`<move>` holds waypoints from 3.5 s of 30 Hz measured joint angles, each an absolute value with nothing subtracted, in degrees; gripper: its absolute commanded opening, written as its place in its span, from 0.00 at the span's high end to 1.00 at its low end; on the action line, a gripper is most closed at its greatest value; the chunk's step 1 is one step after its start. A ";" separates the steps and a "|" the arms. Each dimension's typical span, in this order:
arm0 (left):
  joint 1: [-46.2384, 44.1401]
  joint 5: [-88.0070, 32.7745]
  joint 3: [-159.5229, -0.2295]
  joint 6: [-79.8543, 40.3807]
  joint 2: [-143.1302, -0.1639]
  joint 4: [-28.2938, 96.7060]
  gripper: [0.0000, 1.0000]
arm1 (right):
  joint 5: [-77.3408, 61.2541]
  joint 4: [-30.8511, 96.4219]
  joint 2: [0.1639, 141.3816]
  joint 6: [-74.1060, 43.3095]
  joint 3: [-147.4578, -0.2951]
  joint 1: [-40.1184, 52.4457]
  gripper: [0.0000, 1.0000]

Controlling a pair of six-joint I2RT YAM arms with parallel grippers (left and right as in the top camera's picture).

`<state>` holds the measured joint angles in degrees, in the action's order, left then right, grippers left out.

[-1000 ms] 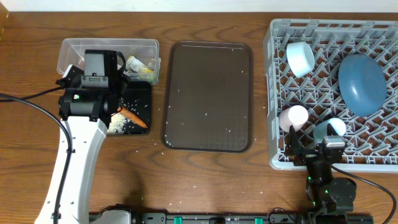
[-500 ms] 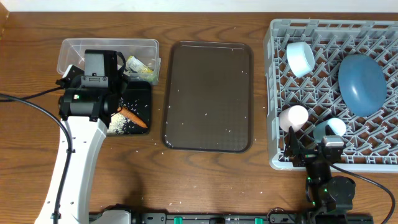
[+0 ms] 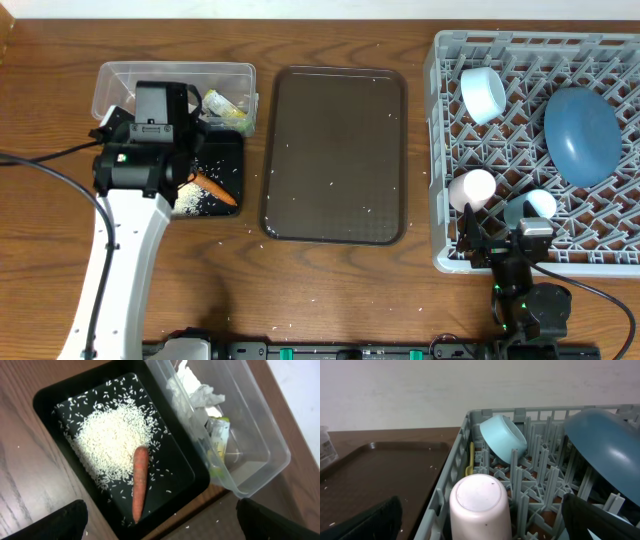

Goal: Sort waste into correct bins and load items into the dishwasher rack

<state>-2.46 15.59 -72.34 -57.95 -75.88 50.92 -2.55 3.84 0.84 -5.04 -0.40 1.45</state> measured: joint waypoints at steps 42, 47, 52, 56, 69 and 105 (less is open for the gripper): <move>-2.46 2.04 -2.59 -0.45 -0.69 -1.17 0.02 | -2.52 3.84 0.84 -5.04 -0.40 1.45 0.01; -2.46 0.75 -0.99 1.37 -0.60 0.34 0.02 | -2.52 3.84 0.84 -5.04 -0.40 1.45 0.01; -2.46 -0.14 -0.91 1.85 -0.60 1.19 0.02 | -2.52 3.84 0.84 -5.04 -0.40 1.45 0.01; -2.46 -0.82 -1.06 1.98 -0.60 1.50 0.02 | -2.52 3.84 0.84 -5.06 -0.40 1.45 0.01; -2.46 -1.15 -1.10 1.98 -0.60 1.56 0.02 | -2.52 3.84 0.84 -5.06 -0.40 1.45 0.01; -2.46 -1.15 -1.10 1.98 -0.60 1.58 0.02 | -2.52 3.84 0.84 -5.06 -0.40 1.45 0.01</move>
